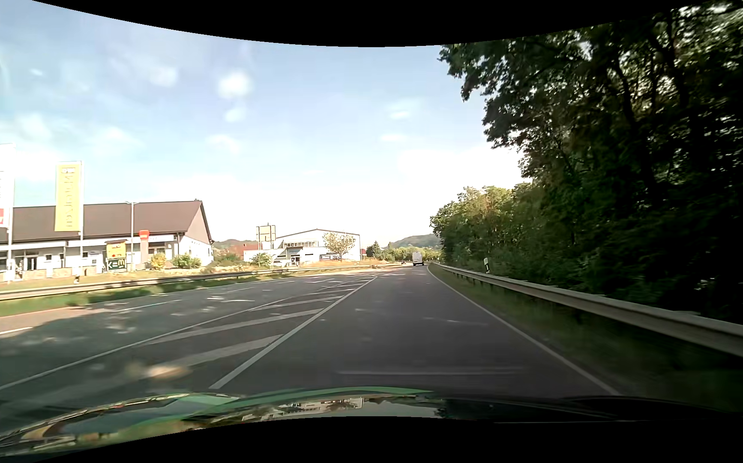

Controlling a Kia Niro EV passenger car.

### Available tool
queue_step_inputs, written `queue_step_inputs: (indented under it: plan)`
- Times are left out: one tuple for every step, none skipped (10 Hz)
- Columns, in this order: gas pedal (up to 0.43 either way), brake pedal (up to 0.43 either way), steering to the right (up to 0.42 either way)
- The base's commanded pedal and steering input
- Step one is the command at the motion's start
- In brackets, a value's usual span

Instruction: Follow the waypoints while adhering to traffic rules and regulations

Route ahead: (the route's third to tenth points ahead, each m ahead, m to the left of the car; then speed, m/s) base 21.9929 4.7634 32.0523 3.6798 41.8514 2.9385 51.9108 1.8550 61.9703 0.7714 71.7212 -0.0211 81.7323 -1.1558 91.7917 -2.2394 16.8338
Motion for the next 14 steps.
queue_step_inputs:
  plan:
    - [0.331,0.0,0.008]
    - [0.331,0.0,0.007]
    - [0.331,0.0,0.007]
    - [0.331,0.0,0.007]
    - [0.331,0.0,0.006]
    - [0.331,0.0,0.007]
    - [0.319,0.0,0.006]
    - [0.319,0.0,0.006]
    - [0.319,0.0,0.006]
    - [0.311,0.0,0.006]
    - [0.311,0.0,0.006]
    - [0.311,0.0,0.006]
    - [0.287,0.0,0.006]
    - [0.287,0.0,0.006]
